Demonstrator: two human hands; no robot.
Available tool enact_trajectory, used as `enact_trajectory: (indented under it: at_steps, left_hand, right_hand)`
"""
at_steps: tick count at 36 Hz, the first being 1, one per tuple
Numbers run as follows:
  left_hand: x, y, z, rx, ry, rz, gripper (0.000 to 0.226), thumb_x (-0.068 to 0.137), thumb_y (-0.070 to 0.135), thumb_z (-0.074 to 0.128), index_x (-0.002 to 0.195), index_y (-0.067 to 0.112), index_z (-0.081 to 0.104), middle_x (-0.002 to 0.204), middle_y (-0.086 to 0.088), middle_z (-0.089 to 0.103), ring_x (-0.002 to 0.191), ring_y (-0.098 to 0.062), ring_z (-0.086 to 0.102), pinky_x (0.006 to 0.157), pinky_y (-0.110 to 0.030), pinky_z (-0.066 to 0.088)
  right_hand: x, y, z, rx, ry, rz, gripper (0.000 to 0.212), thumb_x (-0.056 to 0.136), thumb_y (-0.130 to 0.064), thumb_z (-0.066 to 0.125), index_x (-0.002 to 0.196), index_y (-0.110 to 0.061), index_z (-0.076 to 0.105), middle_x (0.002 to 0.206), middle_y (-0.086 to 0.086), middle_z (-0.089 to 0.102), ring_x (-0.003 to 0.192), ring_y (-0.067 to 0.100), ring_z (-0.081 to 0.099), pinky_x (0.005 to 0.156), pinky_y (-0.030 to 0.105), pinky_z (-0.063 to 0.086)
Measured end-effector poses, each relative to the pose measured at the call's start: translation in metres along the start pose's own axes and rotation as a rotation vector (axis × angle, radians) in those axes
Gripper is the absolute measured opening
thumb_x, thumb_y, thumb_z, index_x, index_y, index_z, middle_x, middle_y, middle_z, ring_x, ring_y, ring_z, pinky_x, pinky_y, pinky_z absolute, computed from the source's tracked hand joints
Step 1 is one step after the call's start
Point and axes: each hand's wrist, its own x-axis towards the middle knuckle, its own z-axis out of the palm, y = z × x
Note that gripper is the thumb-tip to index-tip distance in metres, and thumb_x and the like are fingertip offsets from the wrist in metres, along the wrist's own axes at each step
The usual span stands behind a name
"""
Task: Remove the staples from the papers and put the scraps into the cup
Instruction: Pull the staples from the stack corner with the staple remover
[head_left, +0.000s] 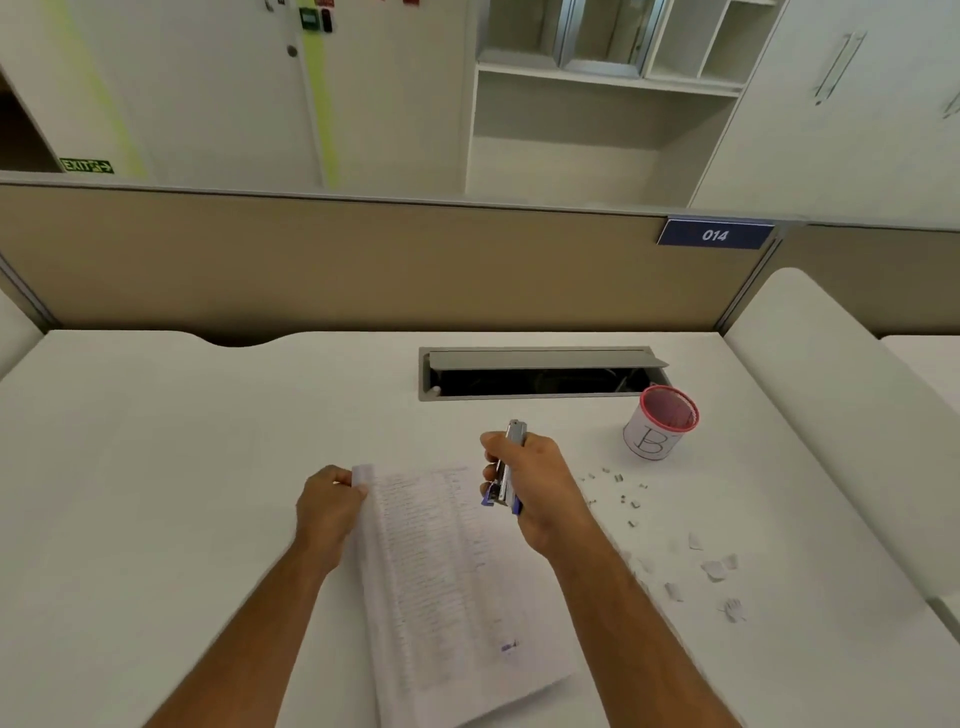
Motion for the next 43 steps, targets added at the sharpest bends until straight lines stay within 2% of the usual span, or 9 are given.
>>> enact_trajectory:
  at_steps: [5,13,16,18,20,29,35,39,43]
  left_hand:
    - [0.005,-0.008,0.005,0.183,0.092,0.119,0.007,0.09,0.006,0.06,0.083,0.008,0.06,0.077,-0.005,0.063,0.064,-0.017,0.053,0.052,-0.025,0.04]
    - [0.006,-0.017,0.006,0.225,0.087,0.122,0.003,0.091,0.003,0.06,0.091,0.002,0.062,0.088,-0.012,0.067,0.083,-0.031,0.063,0.056,-0.024,0.041]
    - [0.002,-0.009,0.013,0.281,0.114,0.148,0.025,0.09,0.007,0.062,0.114,0.0,0.06,0.107,-0.018,0.067,0.105,-0.038,0.063,0.078,-0.037,0.054]
    - [-0.002,-0.001,0.019,0.41,0.149,0.158,0.045,0.091,0.014,0.065,0.133,0.004,0.053,0.127,-0.02,0.059,0.121,-0.039,0.053,0.097,-0.052,0.046]
    - [-0.007,0.009,0.028,0.431,0.166,0.206,0.045,0.092,0.016,0.065,0.134,0.008,0.052,0.132,-0.019,0.055,0.125,-0.037,0.049,0.101,-0.055,0.041]
    - [-0.035,0.04,0.068,0.279,0.099,0.382,0.018,0.093,0.013,0.067,0.111,0.013,0.067,0.122,-0.009,0.062,0.114,-0.026,0.06,0.099,-0.046,0.049]
    - [-0.046,0.042,0.084,0.12,-0.305,0.39,0.015,0.093,0.02,0.07,0.108,0.022,0.073,0.099,0.014,0.071,0.094,0.0,0.065,0.082,-0.015,0.052]
    - [-0.045,0.042,0.092,0.114,-0.314,0.39,0.022,0.095,0.021,0.067,0.117,0.021,0.071,0.104,0.013,0.07,0.097,-0.004,0.066,0.088,-0.025,0.057]
    - [-0.043,0.041,0.096,0.08,-0.317,0.339,0.016,0.094,0.018,0.069,0.109,0.015,0.073,0.095,0.004,0.074,0.086,-0.011,0.072,0.075,-0.023,0.061]
  right_hand:
    - [0.009,0.02,-0.002,-0.035,0.016,0.024,0.01,0.096,-0.018,0.063,0.097,-0.008,0.064,0.084,0.009,0.058,0.064,0.014,0.059,0.059,0.028,0.057]
    - [0.025,0.042,-0.003,-0.114,0.014,0.05,0.008,0.095,-0.019,0.063,0.092,-0.011,0.063,0.081,0.006,0.059,0.061,0.011,0.059,0.061,0.028,0.058]
    - [0.031,0.047,-0.004,-0.149,0.026,0.056,0.009,0.095,-0.02,0.063,0.091,-0.013,0.063,0.08,0.005,0.059,0.062,0.011,0.06,0.067,0.033,0.056]
    - [0.036,0.05,-0.004,-0.141,0.027,0.058,0.01,0.095,-0.02,0.062,0.092,-0.01,0.063,0.08,0.005,0.059,0.062,0.011,0.059,0.065,0.031,0.056]
    - [0.039,0.054,-0.005,-0.122,0.033,0.061,0.01,0.095,-0.018,0.062,0.095,-0.008,0.062,0.081,0.006,0.058,0.063,0.013,0.058,0.061,0.029,0.057]
    - [0.066,0.063,-0.016,-0.357,0.158,0.083,0.007,0.097,-0.017,0.057,0.092,-0.011,0.059,0.083,0.008,0.061,0.07,0.017,0.061,0.061,0.029,0.055]
    - [0.081,0.055,-0.03,-0.165,0.02,0.145,0.014,0.091,-0.013,0.065,0.096,-0.001,0.061,0.084,0.012,0.061,0.065,0.02,0.064,0.066,0.039,0.061]
    - [0.086,0.06,-0.032,-0.136,0.004,0.165,0.019,0.091,-0.018,0.066,0.102,-0.003,0.062,0.089,0.012,0.064,0.069,0.019,0.067,0.068,0.038,0.063]
    - [0.088,0.068,-0.032,-0.1,-0.028,0.189,0.025,0.09,-0.018,0.067,0.106,0.001,0.064,0.09,0.013,0.065,0.072,0.021,0.067,0.071,0.039,0.062]
